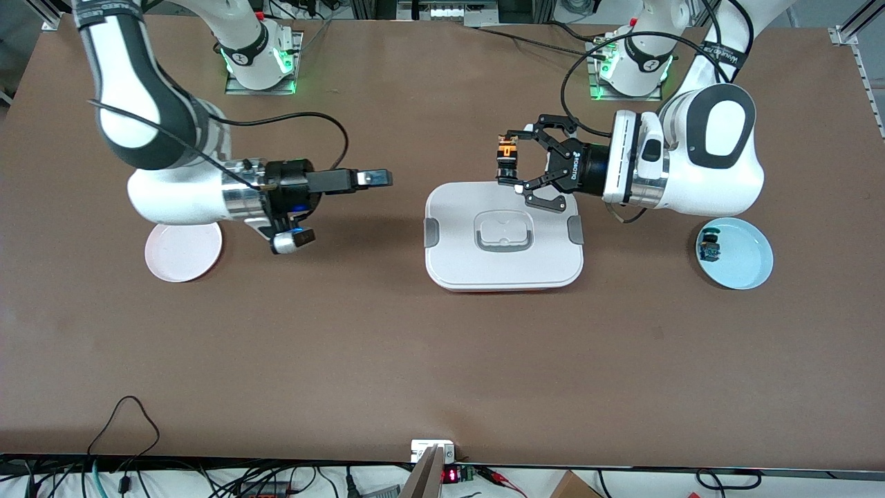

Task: Transfer orange switch to right arm and place
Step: 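Hold the switch up with the left gripper while the right gripper approaches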

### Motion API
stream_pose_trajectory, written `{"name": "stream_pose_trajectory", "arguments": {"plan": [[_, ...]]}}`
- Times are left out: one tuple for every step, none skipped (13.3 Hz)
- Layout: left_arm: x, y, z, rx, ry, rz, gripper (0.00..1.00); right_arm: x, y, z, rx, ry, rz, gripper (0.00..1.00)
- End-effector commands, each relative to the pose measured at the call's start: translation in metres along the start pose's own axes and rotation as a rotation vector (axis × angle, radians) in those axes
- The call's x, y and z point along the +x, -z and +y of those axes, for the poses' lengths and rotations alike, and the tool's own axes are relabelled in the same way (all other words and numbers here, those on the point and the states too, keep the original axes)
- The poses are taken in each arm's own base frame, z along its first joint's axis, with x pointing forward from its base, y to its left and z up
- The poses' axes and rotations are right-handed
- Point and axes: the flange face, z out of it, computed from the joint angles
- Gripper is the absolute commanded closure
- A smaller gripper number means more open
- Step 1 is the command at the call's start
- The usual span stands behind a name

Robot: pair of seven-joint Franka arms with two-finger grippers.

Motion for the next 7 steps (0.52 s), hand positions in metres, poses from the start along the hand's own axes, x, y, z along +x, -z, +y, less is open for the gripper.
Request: {"name": "stream_pose_trajectory", "arguments": {"plan": [[0.007,0.001,0.007,0.019,0.001,0.016,1.0,-0.01,-0.036,0.003,0.063,-0.028,0.031,0.0],[0.007,0.001,0.007,0.019,0.001,0.016,1.0,-0.014,-0.048,0.004,0.078,-0.037,0.043,0.0],[0.006,0.001,0.007,0.017,0.002,0.016,1.0,-0.018,-0.06,0.005,0.084,-0.044,0.049,0.0],[0.006,0.001,0.007,0.019,0.002,0.016,1.0,-0.021,-0.072,0.008,0.085,-0.049,0.056,0.0],[0.006,0.001,0.007,0.019,0.002,0.016,1.0,-0.025,-0.084,0.012,0.076,-0.052,0.052,0.0],[0.006,0.001,0.007,0.019,0.004,0.016,1.0,-0.026,-0.093,0.017,0.066,-0.054,0.054,0.0],[0.006,0.001,0.007,0.019,0.004,0.016,1.0,-0.025,-0.102,0.02,0.058,-0.046,0.055,0.0]]}}
